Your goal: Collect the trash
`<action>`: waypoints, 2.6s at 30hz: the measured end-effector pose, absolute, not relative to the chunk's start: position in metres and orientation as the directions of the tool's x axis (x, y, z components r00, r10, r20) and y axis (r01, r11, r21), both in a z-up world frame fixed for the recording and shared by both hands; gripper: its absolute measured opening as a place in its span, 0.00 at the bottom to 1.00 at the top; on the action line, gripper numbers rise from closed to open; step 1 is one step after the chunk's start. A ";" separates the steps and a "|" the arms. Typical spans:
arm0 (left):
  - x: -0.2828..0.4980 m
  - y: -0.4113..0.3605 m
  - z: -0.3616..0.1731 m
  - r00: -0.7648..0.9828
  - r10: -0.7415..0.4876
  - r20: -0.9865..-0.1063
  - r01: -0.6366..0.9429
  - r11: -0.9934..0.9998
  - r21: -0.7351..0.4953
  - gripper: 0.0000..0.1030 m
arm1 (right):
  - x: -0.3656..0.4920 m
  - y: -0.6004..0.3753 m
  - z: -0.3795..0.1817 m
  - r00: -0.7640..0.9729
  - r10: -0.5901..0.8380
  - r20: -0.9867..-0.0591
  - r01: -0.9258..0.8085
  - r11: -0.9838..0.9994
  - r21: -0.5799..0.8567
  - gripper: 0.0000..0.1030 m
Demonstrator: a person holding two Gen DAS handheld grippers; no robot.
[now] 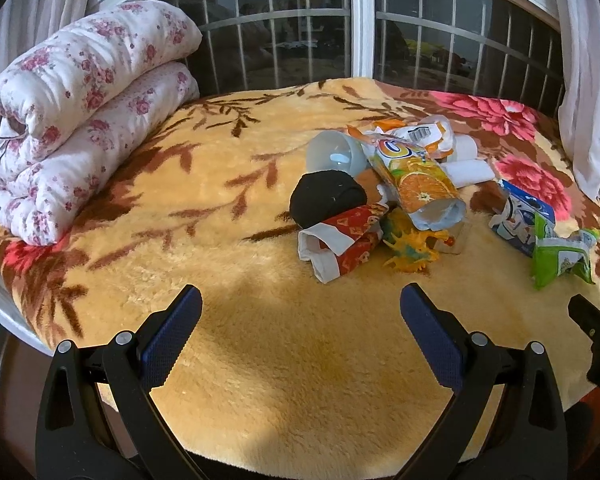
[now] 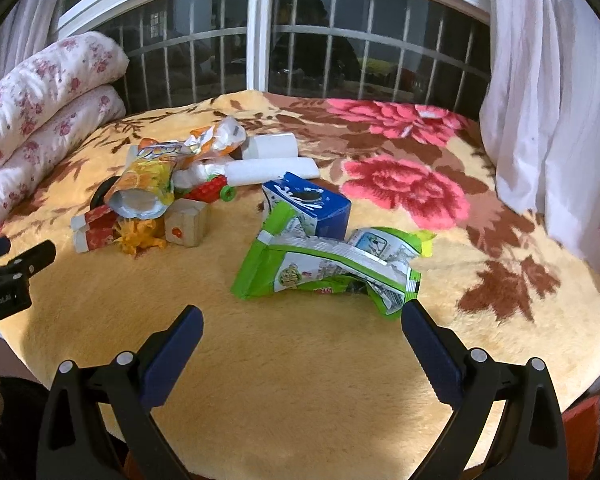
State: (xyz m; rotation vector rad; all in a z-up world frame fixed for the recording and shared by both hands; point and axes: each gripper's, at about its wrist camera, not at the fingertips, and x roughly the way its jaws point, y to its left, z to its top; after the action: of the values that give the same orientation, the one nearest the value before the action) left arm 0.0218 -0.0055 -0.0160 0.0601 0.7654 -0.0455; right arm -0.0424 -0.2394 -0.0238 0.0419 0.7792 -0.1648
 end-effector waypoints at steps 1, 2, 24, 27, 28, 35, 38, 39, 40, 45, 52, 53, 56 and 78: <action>0.023 -0.004 -0.017 0.720 -0.021 -0.693 0.062 0.997 0.034 0.94 | -0.041 -0.244 -0.025 0.694 -0.126 -0.709 0.173 0.985 -0.006 0.95; 0.025 -0.004 -0.019 0.720 -0.024 -0.694 0.062 0.998 0.031 0.94 | -0.039 -0.246 -0.026 0.691 -0.124 -0.712 0.178 0.984 0.002 0.95; 0.019 0.007 -0.016 0.780 -0.034 -0.625 0.070 0.997 0.034 0.94 | -0.010 -0.310 -0.045 0.651 0.303 -0.696 0.293 0.745 0.599 0.95; 0.019 0.008 -0.017 0.781 -0.021 -0.625 0.063 0.997 0.045 0.94 | 0.001 -0.322 -0.052 0.674 0.323 -0.665 0.366 0.636 0.679 0.95; 0.019 0.009 -0.019 0.779 -0.020 -0.627 0.062 0.997 0.045 0.94 | 0.003 -0.326 -0.054 0.679 0.324 -0.659 0.389 0.603 0.697 0.95; 0.018 0.019 -0.023 0.771 -0.025 -0.637 0.049 0.999 0.020 0.94 | 0.011 -0.339 -0.060 0.668 0.240 -0.704 0.518 0.529 0.672 0.64; 0.018 0.020 -0.022 0.773 -0.029 -0.633 0.048 0.999 0.013 0.94 | 0.011 -0.345 -0.065 0.666 0.241 -0.706 0.532 0.511 0.675 0.63; 0.017 0.021 -0.022 0.773 -0.030 -0.634 0.049 0.999 0.012 0.94 | 0.012 -0.346 -0.065 0.665 0.236 -0.708 0.534 0.512 0.673 0.63; 0.017 0.021 -0.023 0.772 -0.031 -0.635 0.050 0.999 0.011 0.94 | 0.014 -0.346 -0.064 0.665 0.232 -0.710 0.536 0.513 0.670 0.63; 0.016 0.019 -0.024 0.768 -0.035 -0.640 0.053 0.999 0.009 0.94 | 0.029 -0.351 -0.065 0.672 0.200 -0.713 0.546 0.517 0.659 0.70; 0.016 0.020 -0.026 0.765 -0.035 -0.643 0.051 0.999 0.005 0.94 | 0.035 -0.346 -0.061 0.679 0.184 -0.711 0.525 0.555 0.645 0.70; 0.016 0.021 -0.026 0.765 -0.034 -0.643 0.049 0.999 0.005 0.94 | 0.033 -0.343 -0.061 0.676 0.179 -0.715 0.518 0.575 0.634 0.71; 0.018 0.022 -0.029 0.760 -0.037 -0.649 0.048 0.999 0.000 0.94 | 0.035 -0.336 -0.060 0.674 0.165 -0.720 0.496 0.621 0.607 0.70; 0.020 0.028 -0.033 0.757 -0.027 -0.653 0.034 0.999 -0.002 0.94 | 0.075 -0.261 -0.048 0.651 0.246 -0.718 0.232 0.836 0.497 0.60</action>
State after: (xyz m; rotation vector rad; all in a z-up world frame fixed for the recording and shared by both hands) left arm 0.0195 0.0284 -0.0330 0.0101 0.7109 -0.0328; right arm 0.0752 -0.2605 -0.0482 0.5999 0.8763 0.0086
